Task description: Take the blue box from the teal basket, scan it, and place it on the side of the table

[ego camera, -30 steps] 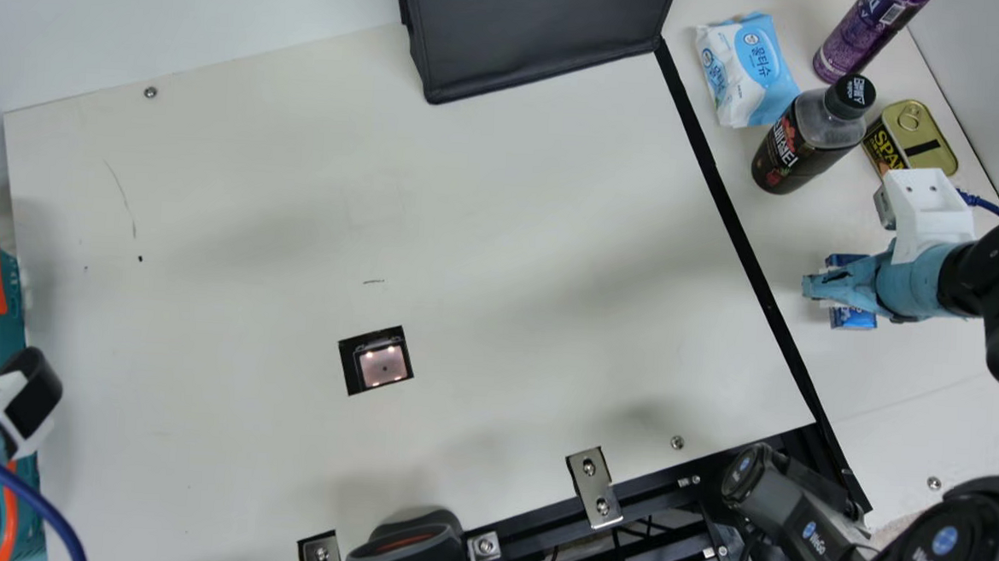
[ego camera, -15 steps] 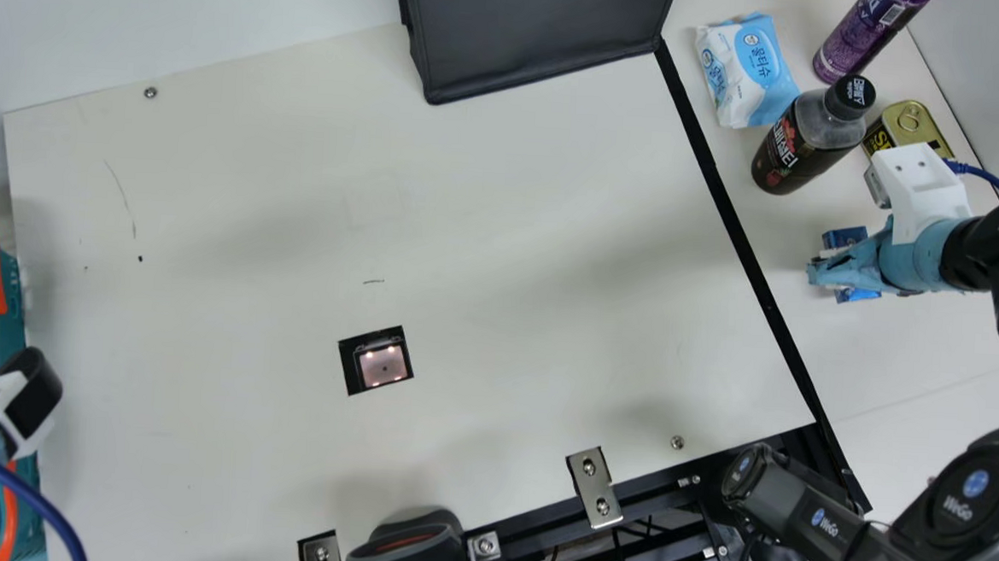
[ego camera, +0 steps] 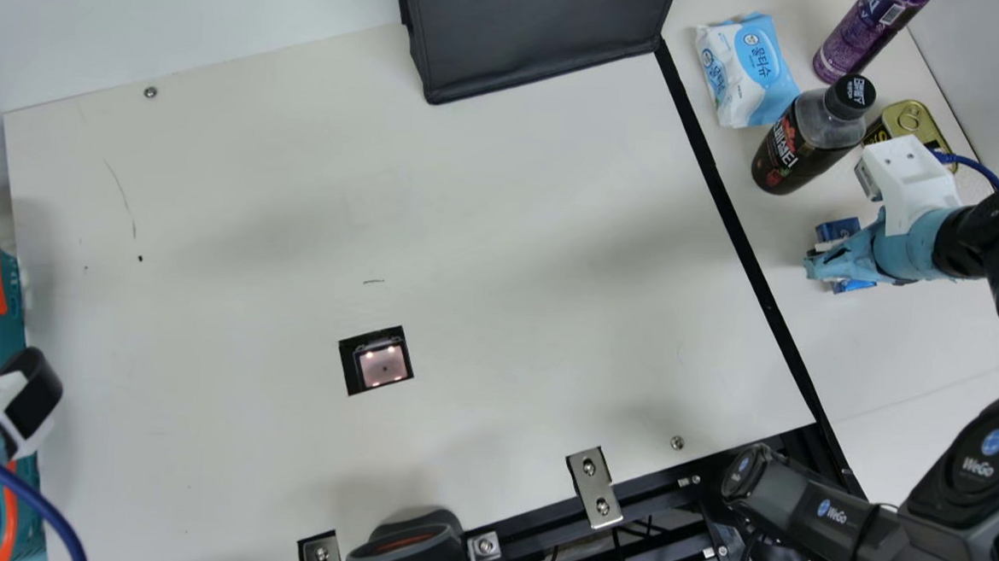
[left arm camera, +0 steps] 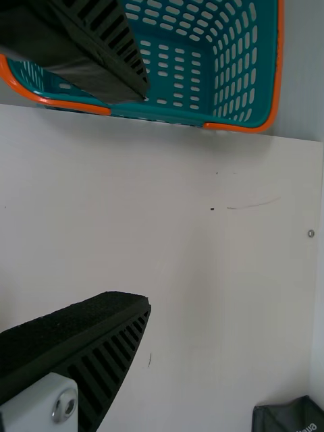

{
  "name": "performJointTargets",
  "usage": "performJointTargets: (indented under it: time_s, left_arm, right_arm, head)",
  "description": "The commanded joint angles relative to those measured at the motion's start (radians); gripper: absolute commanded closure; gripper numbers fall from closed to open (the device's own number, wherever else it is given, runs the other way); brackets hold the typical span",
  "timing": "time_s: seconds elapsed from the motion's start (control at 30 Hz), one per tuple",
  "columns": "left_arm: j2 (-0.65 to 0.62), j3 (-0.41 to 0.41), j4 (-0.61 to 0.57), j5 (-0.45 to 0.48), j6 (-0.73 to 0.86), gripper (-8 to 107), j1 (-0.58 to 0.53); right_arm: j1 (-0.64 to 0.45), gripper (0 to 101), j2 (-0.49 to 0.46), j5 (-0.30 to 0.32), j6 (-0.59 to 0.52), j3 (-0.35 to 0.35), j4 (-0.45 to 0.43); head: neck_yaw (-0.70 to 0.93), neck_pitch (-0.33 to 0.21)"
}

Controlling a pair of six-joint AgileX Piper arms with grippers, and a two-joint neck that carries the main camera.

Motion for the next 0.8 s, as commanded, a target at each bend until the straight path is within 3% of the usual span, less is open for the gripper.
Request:
performJointTargets:
  time_s: [0.0, 0.27, 0.77]
  left_arm:
    - [0.000, 0.000, 0.000, 0.000, 0.000, 9, 0.000]
    - [0.000, 0.000, 0.000, 0.000, 0.000, 9, 0.000]
    - [0.000, 0.000, 0.000, 0.000, 0.000, 9, 0.000]
  right_arm:
    - [0.004, 101, 0.003, -0.004, -0.001, 0.001, -0.003]
    - [0.019, 101, 0.017, -0.021, 0.004, 0.005, -0.007]
    - [0.034, 51, 0.031, -0.031, 0.030, 0.009, -0.013]
  head:
    - [-0.002, -0.029]
    - [-0.002, -0.029]
    - [-0.002, -0.029]
